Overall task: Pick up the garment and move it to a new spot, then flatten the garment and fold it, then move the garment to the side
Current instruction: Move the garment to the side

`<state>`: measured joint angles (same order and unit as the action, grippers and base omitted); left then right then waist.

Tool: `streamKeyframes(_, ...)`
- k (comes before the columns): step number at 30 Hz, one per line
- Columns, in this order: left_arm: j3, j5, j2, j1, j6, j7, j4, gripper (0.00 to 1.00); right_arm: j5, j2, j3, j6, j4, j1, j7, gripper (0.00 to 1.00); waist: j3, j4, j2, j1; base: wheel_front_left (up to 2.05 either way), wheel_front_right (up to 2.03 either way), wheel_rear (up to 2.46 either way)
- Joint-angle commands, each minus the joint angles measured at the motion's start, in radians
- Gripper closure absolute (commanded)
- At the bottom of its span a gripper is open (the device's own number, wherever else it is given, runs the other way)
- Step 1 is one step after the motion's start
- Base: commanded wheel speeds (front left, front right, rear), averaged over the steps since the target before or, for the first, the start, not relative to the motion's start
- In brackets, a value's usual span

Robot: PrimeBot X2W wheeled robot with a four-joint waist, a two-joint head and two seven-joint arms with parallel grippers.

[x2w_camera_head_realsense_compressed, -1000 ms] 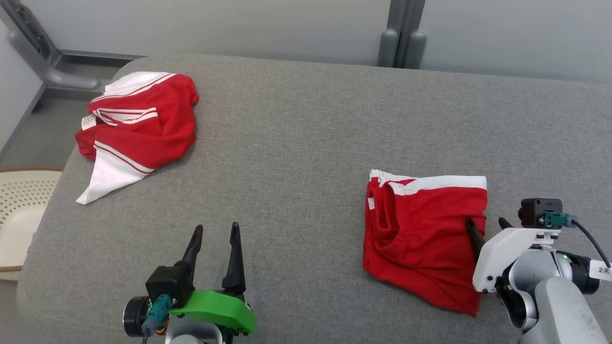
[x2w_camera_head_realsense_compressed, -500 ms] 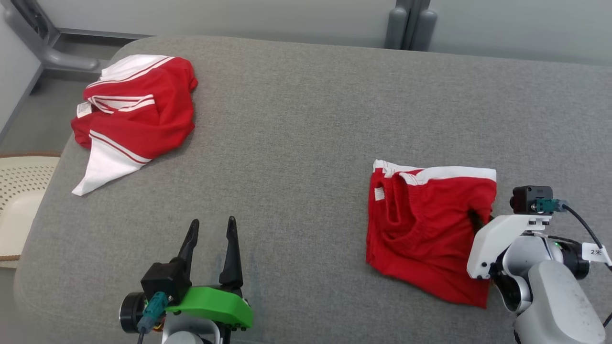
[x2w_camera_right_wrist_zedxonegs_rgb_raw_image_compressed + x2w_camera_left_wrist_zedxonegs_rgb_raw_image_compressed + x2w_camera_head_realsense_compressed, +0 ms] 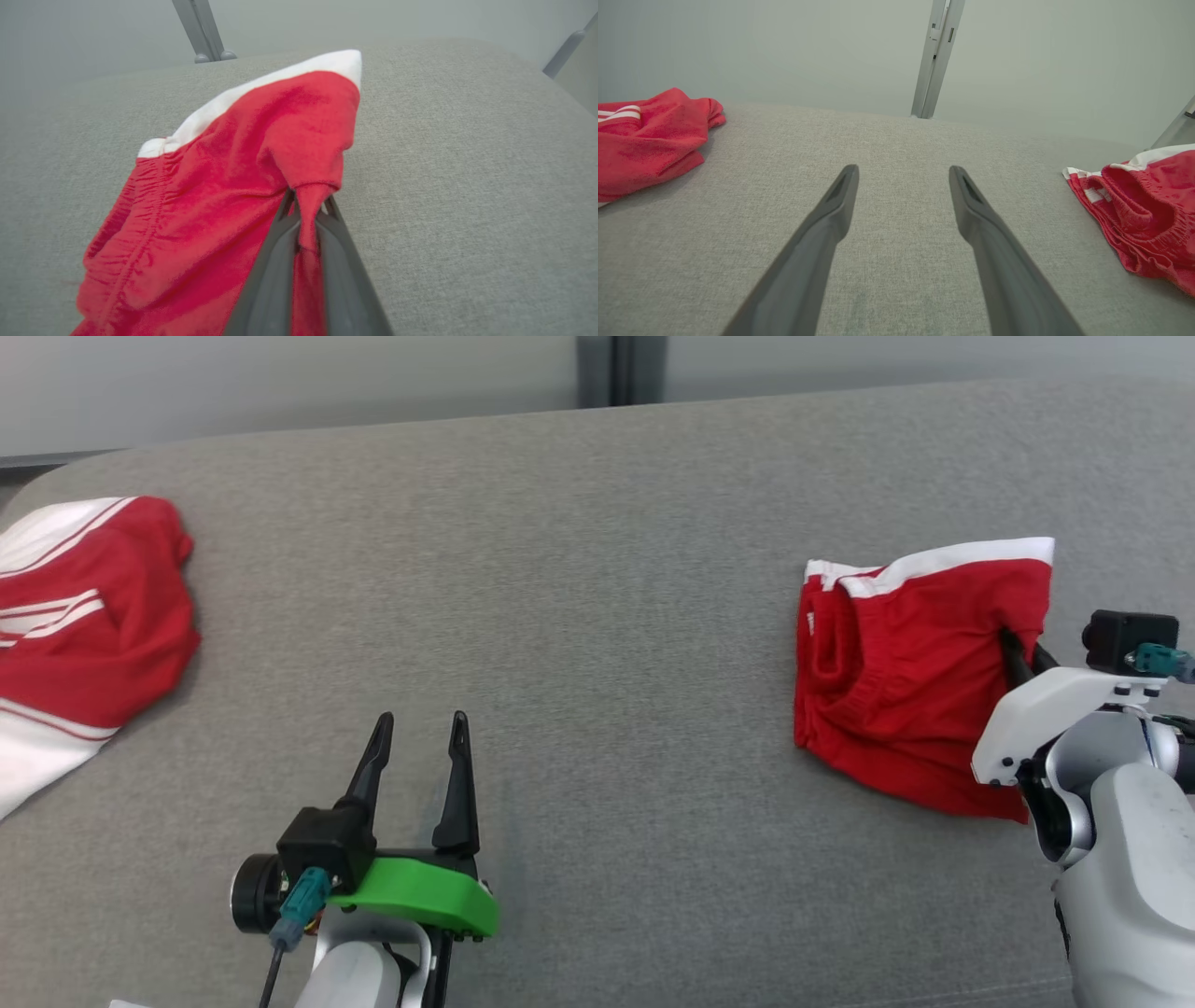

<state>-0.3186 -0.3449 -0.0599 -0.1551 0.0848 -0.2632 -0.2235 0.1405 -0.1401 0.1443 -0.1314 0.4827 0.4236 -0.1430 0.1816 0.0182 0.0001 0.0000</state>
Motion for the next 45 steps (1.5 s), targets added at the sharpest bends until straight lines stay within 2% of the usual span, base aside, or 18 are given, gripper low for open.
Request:
streamKeyframes(1, -0.003, 0.015, -0.012, -0.023, -0.003, 0.005, 0.005, 0.00, -0.004, -0.001, 0.013, 0.001, 0.006, 0.013, 0.015, 1.00, 0.049, -0.169, -0.0001, 0.0000, 0.00, 0.00, 0.00)
streamKeyframes(6, -0.022, 0.027, -0.024, -0.042, -0.005, 0.027, 0.015, 0.00, -0.002, 0.006, 0.034, 0.001, 0.024, 0.026, 0.041, 1.00, 0.077, -0.268, -0.0001, 0.0000, 0.00, 0.00, 0.00)
streamKeyframes(10, -0.031, 0.035, -0.037, -0.051, -0.009, 0.045, 0.025, 0.00, 0.002, 0.016, 0.031, 0.001, 0.044, 0.047, 0.054, 1.00, 0.093, -0.300, -0.0001, 0.0000, 0.00, 0.00, 0.00)
streamKeyframes(15, -0.041, 0.039, -0.046, -0.058, -0.010, 0.058, 0.039, 0.00, -0.010, 0.011, 0.033, 0.001, 0.082, 0.088, 0.074, 1.00, 0.107, -0.287, -0.0001, 0.0000, 0.00, 0.00, 0.00)
streamKeyframes(21, -0.039, 0.040, -0.052, -0.065, 0.004, 0.065, 0.064, 0.00, -0.041, -0.031, 0.015, 0.001, 0.141, 0.173, 0.103, 1.00, 0.128, -0.226, -0.0001, 0.0000, 0.00, 0.00, 0.00)
streamKeyframes(25, -0.040, 0.042, -0.058, -0.079, 0.008, 0.069, 0.086, 0.00, -0.064, -0.124, 0.007, 0.002, 0.221, 0.281, 0.123, 1.00, 0.166, -0.156, -0.0001, 0.0000, 0.00, 0.00, 0.00)
streamKeyframes(31, -0.042, 0.047, -0.065, -0.094, 0.013, 0.071, 0.108, 0.00, -0.097, -0.243, 0.007, 0.002, 0.326, 0.413, 0.144, 1.00, 0.220, -0.089, -0.0001, 0.0000, 0.00, 0.00, 0.00)
streamKeyframes(39, -0.051, 0.046, -0.064, -0.108, 0.015, 0.064, 0.114, 0.00, -0.131, -0.360, 0.028, 0.002, 0.469, 0.530, 0.178, 1.00, 0.265, -0.044, -0.0001, 0.0000, 0.00, 0.00, 0.00)
streamKeyframes(40, -0.051, 0.046, -0.064, -0.108, 0.016, 0.063, 0.114, 0.00, -0.137, -0.368, 0.029, 0.002, 0.484, 0.537, 0.188, 0.79, 0.268, -0.043, -0.0001, 0.0000, 0.00, 0.00, 0.00)
streamKeyframes(41, -0.052, 0.046, -0.064, -0.108, 0.017, 0.062, 0.113, 0.00, -0.145, -0.376, 0.031, 0.002, 0.504, 0.545, 0.199, 0.17, 0.270, -0.042, -0.0001, 0.0000, 0.00, 0.00, 0.00)
streamKeyframes(42, -0.053, 0.046, -0.063, -0.110, 0.018, 0.060, 0.112, 0.00, -0.158, -0.386, 0.037, 0.002, 0.517, 0.553, 0.220, 0.00, 0.272, -0.041, -0.0001, 0.0000, 0.00, 0.00, 0.00)
streamKeyframes(45, -0.056, 0.045, -0.061, -0.113, 0.019, 0.059, 0.107, 0.00, -0.187, -0.391, 0.047, 0.002, 0.558, 0.562, 0.262, 0.00, 0.271, -0.042, -0.0001, 0.0000, 0.00, 0.00, 0.00)
